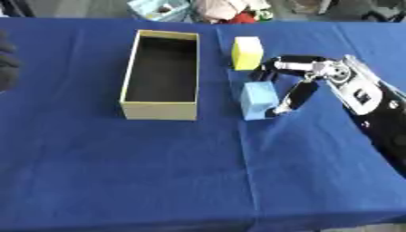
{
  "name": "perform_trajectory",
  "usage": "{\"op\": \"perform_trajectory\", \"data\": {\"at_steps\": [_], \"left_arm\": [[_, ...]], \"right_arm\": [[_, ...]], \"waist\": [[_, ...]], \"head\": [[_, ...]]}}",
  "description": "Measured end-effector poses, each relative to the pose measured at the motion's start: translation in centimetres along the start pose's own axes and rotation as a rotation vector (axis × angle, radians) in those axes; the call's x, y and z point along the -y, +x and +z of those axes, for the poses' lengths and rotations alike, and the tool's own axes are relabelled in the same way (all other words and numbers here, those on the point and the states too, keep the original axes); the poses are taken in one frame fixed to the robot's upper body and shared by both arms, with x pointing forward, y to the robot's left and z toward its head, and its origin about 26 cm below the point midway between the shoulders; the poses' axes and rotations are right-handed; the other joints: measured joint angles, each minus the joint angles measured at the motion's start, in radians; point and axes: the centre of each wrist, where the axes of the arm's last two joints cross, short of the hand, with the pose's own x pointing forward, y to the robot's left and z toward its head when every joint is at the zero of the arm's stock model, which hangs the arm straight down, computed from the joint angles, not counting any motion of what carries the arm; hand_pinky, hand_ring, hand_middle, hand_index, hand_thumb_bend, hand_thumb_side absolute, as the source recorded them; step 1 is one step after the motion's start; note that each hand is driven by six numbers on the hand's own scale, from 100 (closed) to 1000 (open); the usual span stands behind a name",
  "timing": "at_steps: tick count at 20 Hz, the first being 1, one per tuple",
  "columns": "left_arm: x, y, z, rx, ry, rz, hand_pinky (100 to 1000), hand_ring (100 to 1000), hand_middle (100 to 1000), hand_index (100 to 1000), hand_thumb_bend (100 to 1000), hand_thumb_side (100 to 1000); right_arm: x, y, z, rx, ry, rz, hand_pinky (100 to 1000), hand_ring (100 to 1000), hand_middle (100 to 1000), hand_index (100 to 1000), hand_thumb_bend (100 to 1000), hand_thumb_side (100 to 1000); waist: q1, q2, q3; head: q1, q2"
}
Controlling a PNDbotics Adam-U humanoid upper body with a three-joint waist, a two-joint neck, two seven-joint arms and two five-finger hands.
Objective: Pick up objects on the table and place them in the box.
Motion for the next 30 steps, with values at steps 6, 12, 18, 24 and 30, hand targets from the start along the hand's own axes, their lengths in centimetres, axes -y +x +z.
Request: {"op": "perform_trajectory", "data": {"at_steps": [6,12,18,24,30], "left_arm": [[0.0,0.0,0.0,0.0,0.0,0.0,591,617,634,809,912,649],[0.0,0.0,0.0,0.0,0.0,0.0,591,617,633,808,910,649],[0.0,0.0,0.0,0.0,0.0,0.001,591,617,633,808,904,652],[0.0,0.0,0.0,0.0,-0.001,0.001,591,618,633,808,903,656],[0.3,0.6,-0.3,0.017,-0.02,0.003,592,619,633,808,906,655]], "right_arm": [[-0.2,-0.2,-0.2,-0.008,-0.014,0.018,716,753,684,816,527,152],[0.1,-0.2,-0.1,-0.025,-0.108,0.048,653,647,477,584,408,100],[0.6,0.4,0.0,-0.018,-0.256,0.075,624,612,419,524,314,100],[3.7,3.1,0.0,0.049,-0.35,0.127,624,610,415,522,300,100],[7.1,6.1,-0.5,0.107,-0.396,0.178,629,611,420,526,296,100]], "waist": [[0.0,0.0,0.001],[0.0,0.0,0.001],[0.0,0.0,0.001],[-0.005,-0.003,0.001],[-0.009,-0.006,0.017]], "head": [[-0.002,0.0],[-0.007,0.0],[-0.01,0.0],[-0.018,0.0],[-0.03,0.0]]}}
